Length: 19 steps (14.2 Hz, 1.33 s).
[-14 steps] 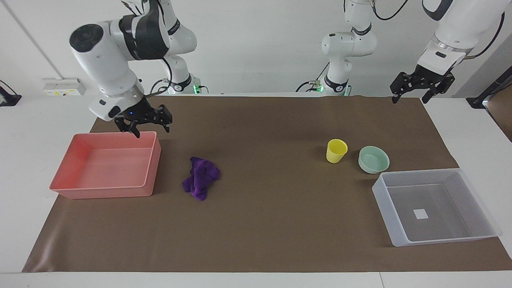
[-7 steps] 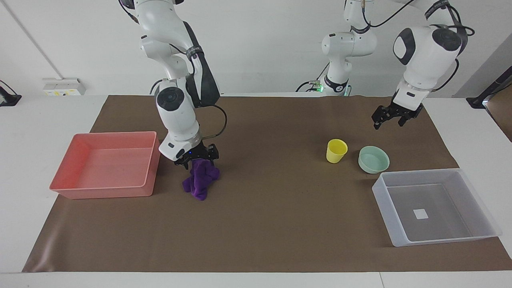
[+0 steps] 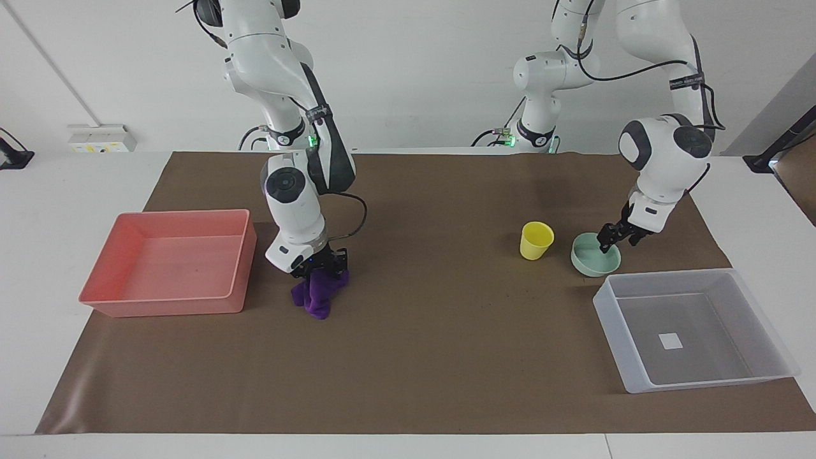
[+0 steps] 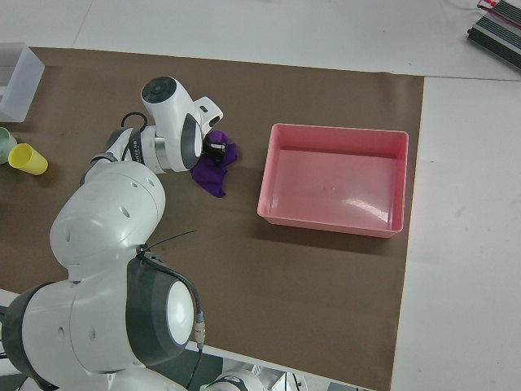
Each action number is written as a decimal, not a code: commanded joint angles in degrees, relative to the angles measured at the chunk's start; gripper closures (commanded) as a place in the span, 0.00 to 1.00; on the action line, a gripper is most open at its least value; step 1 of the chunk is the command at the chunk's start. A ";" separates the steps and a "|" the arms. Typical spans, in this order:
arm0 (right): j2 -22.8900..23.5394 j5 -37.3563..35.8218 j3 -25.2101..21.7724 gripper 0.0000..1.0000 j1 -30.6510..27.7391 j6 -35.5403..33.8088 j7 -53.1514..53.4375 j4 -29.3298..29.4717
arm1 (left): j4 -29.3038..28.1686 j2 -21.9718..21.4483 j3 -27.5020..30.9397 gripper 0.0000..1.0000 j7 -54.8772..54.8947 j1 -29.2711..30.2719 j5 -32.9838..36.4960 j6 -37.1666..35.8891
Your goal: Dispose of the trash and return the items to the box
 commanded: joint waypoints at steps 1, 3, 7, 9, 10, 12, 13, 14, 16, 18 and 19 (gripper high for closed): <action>-1.33 0.49 -0.25 1.00 -0.99 0.22 2.18 -0.02 | -0.67 0.53 -0.14 1.00 -0.47 0.25 0.80 1.84; -2.29 -0.12 -0.25 1.00 -4.23 -0.91 1.75 1.29 | 0.55 0.80 -0.14 1.00 -0.73 0.07 0.80 1.06; -11.59 -0.30 -0.34 1.00 -5.91 -14.69 -3.70 4.89 | 4.33 -4.97 -0.14 1.00 0.50 -0.36 0.80 -13.57; -13.98 -0.39 -0.51 1.00 -6.18 -19.80 -3.62 6.57 | 10.46 -8.33 -0.23 1.00 0.41 -0.45 0.80 -25.17; -15.47 -0.56 -0.60 1.00 -6.96 -21.47 -3.79 6.75 | 15.19 -7.99 -0.23 1.00 0.41 -0.46 0.63 -30.19; -18.46 -0.74 -0.51 1.00 -11.77 -23.85 -4.67 6.75 | 23.04 -4.23 -0.14 1.00 0.06 0.33 -0.60 -32.10; -19.43 -0.83 -0.51 1.00 -13.80 -24.65 -6.33 6.75 | 23.76 -2.99 -0.05 1.00 -0.03 1.38 -1.74 -28.69; -19.96 -0.92 -0.51 1.00 -16.26 -25.35 -9.04 6.75 | 24.46 -0.72 -0.05 1.00 -0.20 3.39 -3.23 -23.52; -19.97 -0.92 -0.43 1.00 -21.36 -24.92 -14.76 6.49 | 33.73 9.01 -0.05 1.00 -0.38 4.99 -6.48 -18.21; -20.05 -0.92 -0.51 1.00 -24.35 -25.18 -17.15 5.35 | 45.43 18.60 -0.05 1.00 -0.47 5.08 -6.67 -18.20; -19.71 -1.00 -0.51 1.00 -25.85 -24.49 -18.63 3.69 | 47.65 21.77 0.03 1.00 -0.47 5.08 -6.67 -17.24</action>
